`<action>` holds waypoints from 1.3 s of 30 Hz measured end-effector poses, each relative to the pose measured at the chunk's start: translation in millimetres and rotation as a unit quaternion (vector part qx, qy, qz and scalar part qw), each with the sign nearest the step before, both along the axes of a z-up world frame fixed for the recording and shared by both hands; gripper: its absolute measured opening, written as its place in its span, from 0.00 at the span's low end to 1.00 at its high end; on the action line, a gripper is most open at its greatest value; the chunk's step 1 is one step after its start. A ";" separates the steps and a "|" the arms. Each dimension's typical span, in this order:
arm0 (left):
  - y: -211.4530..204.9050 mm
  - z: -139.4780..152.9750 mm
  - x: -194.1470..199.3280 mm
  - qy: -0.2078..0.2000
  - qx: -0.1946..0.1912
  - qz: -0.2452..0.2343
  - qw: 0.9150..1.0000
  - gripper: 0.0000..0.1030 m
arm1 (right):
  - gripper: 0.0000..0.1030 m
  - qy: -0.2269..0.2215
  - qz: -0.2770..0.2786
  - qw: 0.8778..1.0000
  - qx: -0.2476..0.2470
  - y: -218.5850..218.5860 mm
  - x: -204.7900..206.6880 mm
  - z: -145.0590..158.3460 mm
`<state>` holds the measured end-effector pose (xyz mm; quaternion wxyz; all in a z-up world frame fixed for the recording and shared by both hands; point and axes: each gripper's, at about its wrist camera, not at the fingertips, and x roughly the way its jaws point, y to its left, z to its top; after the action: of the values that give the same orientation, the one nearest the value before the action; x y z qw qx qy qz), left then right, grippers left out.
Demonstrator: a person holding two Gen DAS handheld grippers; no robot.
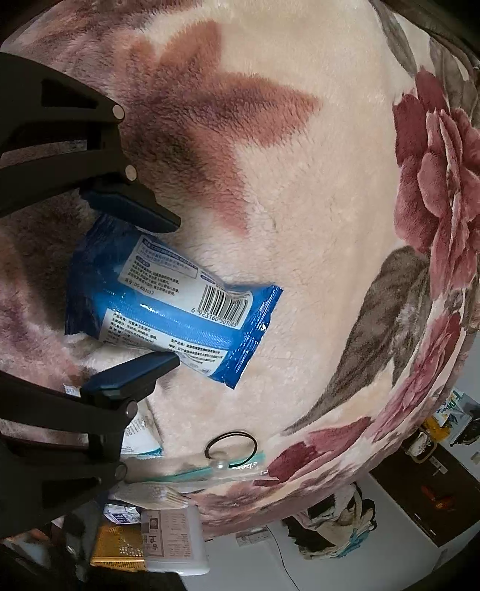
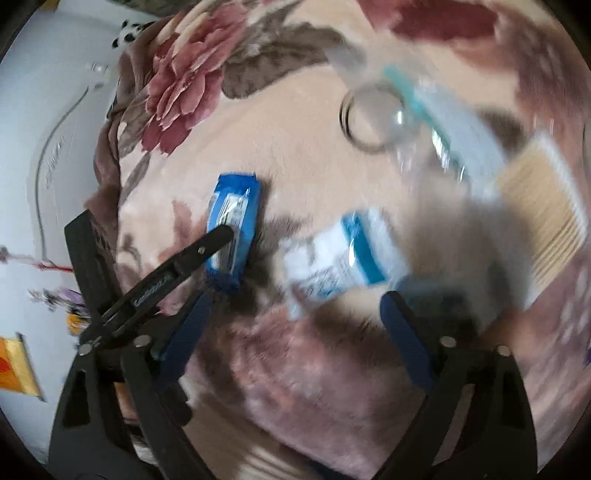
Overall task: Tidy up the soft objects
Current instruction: 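Carry the wipes pack and gauze pack with both tools over the yellow basket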
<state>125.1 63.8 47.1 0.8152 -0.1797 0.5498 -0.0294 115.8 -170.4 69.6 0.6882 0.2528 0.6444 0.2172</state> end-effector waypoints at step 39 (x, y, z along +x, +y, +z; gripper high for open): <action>-21.7 14.3 8.3 0.007 0.079 -0.040 0.996 0.56 | 0.38 -0.051 0.005 0.989 -0.140 24.4 24.2 -8.8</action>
<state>133.4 42.0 61.5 0.8210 -0.0929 0.5631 -0.0167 140.0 -146.0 60.7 0.7478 0.1392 0.6336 0.1413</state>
